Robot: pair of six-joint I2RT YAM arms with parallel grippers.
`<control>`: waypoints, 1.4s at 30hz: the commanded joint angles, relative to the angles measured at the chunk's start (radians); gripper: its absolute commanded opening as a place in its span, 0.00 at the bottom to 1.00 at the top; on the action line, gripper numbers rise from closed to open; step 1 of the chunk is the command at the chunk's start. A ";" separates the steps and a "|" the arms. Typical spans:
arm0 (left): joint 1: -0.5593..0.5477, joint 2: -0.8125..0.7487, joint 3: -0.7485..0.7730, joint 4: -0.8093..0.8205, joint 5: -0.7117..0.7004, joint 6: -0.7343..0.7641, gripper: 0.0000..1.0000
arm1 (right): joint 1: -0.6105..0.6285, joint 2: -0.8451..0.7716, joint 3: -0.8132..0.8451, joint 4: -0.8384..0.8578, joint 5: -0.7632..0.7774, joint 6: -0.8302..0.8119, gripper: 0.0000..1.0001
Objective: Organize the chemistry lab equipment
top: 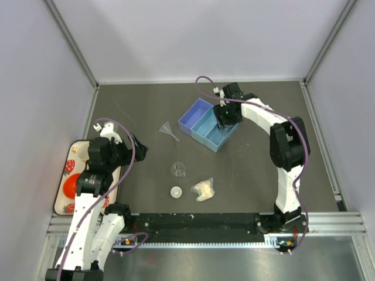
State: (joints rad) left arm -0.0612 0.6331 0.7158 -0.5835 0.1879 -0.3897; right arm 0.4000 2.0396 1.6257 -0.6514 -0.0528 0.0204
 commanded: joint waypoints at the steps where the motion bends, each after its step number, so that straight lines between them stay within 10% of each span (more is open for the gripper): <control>1: 0.003 0.004 -0.006 0.047 0.016 0.014 0.99 | -0.007 -0.084 0.066 -0.007 0.019 0.006 0.63; 12: 0.001 0.010 -0.009 0.048 0.024 0.017 0.99 | 0.057 -0.272 0.160 -0.094 0.188 -0.014 0.66; 23: 0.004 0.014 -0.009 0.051 0.018 0.012 0.99 | 0.390 -0.455 -0.050 -0.068 0.099 0.162 0.66; 42: 0.004 0.020 -0.009 0.048 0.018 0.012 0.99 | 0.608 -0.153 -0.112 0.087 0.013 0.276 0.64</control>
State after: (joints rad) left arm -0.0612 0.6483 0.7094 -0.5827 0.1951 -0.3859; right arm 0.9913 1.8847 1.4868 -0.6243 -0.0284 0.2733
